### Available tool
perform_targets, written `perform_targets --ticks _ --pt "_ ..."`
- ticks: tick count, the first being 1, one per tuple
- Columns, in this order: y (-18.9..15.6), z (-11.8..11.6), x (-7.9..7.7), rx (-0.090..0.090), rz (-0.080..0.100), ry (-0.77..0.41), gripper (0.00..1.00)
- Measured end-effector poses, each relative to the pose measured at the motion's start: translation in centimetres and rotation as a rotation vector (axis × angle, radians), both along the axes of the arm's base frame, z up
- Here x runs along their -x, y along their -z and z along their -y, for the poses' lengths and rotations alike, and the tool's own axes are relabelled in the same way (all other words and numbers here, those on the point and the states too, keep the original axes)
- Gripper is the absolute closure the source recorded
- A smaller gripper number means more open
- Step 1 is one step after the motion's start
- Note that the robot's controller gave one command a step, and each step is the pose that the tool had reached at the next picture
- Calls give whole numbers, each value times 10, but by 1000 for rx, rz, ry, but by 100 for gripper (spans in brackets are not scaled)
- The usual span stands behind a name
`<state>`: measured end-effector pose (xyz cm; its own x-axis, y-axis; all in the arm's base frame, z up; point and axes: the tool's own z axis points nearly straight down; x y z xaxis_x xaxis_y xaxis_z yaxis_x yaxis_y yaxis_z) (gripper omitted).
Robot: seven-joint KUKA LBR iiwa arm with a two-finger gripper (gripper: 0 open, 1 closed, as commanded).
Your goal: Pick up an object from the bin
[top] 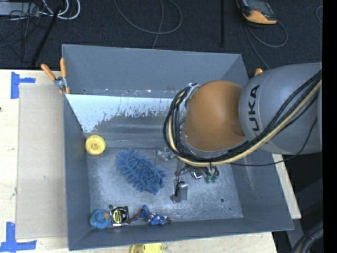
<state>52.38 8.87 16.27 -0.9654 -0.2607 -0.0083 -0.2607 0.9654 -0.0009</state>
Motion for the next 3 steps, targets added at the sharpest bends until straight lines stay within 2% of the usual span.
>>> perform_targets --ticks 1,2,3 --pt "35 -12 -26 1 -5 -188 0" --pt "86 -32 -32 -1 -2 -192 100" --pt "86 -32 -32 -2 -2 -191 100"
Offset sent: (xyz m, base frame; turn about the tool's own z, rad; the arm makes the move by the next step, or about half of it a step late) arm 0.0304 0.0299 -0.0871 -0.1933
